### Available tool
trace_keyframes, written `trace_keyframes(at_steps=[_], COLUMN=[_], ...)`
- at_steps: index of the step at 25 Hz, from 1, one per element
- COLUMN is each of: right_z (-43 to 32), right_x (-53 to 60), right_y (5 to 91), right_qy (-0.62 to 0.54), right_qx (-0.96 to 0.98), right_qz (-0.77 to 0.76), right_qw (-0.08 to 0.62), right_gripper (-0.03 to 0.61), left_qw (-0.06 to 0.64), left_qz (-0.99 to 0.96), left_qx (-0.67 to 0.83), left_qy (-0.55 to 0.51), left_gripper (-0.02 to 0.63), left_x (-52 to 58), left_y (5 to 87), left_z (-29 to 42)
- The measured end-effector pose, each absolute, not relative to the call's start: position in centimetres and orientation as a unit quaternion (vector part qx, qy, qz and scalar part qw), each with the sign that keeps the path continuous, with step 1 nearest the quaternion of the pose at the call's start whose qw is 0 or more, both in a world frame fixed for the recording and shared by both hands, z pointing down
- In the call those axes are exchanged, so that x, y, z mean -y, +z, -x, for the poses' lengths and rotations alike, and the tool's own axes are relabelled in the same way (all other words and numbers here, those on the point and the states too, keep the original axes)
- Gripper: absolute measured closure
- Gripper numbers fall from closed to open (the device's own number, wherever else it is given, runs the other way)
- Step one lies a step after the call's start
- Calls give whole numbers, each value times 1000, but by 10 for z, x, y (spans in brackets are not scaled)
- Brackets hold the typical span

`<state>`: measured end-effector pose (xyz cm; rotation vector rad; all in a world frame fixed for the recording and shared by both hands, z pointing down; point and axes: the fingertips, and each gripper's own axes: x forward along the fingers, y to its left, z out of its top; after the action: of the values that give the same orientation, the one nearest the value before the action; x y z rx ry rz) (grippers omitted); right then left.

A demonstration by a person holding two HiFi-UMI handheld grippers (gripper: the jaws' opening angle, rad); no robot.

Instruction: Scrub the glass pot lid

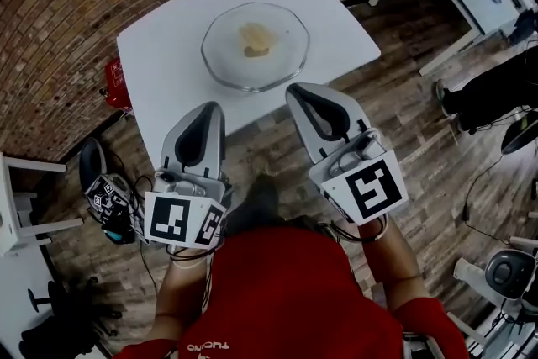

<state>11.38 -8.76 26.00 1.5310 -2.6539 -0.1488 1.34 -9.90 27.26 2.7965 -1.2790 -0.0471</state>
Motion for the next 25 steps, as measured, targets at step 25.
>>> trace_keyframes(at_steps=[25], right_z=[-106], right_x=[329], right_y=[346], right_qy=[12], right_qx=[864], right_qz=[-482], right_qw=[146], right_gripper=[548], left_qw=[59], left_qz=[-888], left_qx=[453], left_qy=[49], left_gripper=[597], left_x=[325], left_y=[352], left_z=[-4])
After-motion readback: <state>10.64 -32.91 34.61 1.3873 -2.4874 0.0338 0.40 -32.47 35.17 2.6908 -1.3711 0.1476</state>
